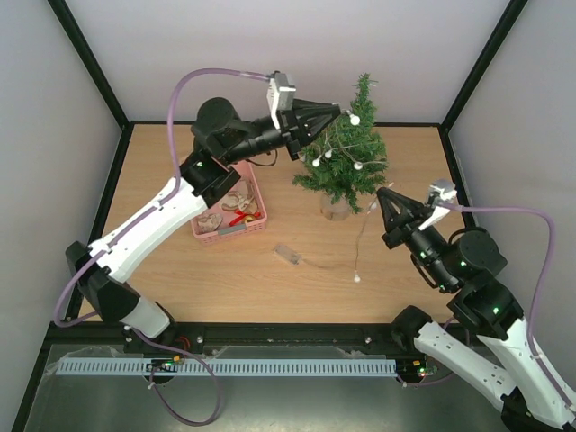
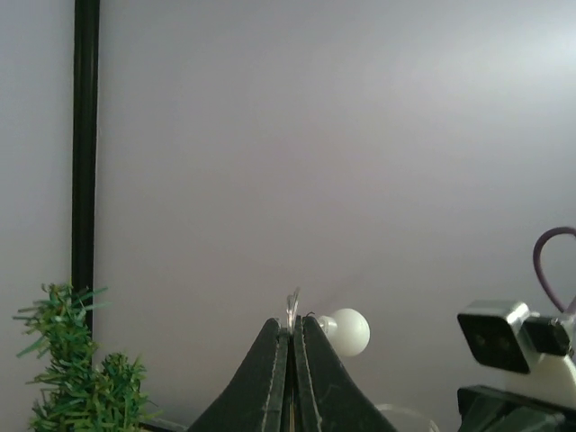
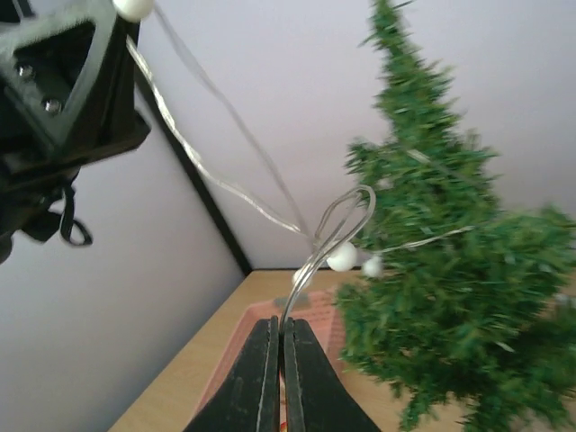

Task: Decorate the small christmas tree
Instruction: Wrap the decoration item around the Christmas tree.

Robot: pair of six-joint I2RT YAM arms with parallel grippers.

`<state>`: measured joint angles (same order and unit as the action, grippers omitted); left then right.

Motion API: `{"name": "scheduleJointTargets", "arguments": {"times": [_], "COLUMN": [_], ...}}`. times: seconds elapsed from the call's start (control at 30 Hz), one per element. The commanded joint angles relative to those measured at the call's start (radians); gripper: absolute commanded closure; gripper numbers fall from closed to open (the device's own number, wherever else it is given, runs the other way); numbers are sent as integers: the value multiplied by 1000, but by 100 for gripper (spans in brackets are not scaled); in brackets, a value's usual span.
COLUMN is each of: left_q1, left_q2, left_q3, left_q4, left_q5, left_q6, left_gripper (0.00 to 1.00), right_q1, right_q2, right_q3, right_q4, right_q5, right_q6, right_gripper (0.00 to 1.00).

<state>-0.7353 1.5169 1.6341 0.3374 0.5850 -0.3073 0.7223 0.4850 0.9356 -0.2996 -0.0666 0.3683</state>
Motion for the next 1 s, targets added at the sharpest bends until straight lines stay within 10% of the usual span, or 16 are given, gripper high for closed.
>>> {"name": "scheduleJointTargets", "arguments": {"times": [0.0, 0.33, 0.6, 0.97], "left_q1": [-39, -105, -118, -121], "left_q2": [59, 164, 279, 138], "left_q3": [39, 26, 95, -22], "left_q4": [16, -78, -116, -210], "left_q5": [25, -32, -60, -100], "left_q6": [44, 92, 109, 170], "left_gripper": [98, 98, 96, 53], "right_q1": [5, 6, 6, 5], "right_q2": [-68, -139, -132, 126], "right_q3": [-5, 2, 29, 193], "right_q4": [-49, 116, 197, 178], "right_q5": [228, 24, 302, 489], "right_q6": [85, 174, 123, 1], "right_gripper": [98, 98, 98, 98]}}
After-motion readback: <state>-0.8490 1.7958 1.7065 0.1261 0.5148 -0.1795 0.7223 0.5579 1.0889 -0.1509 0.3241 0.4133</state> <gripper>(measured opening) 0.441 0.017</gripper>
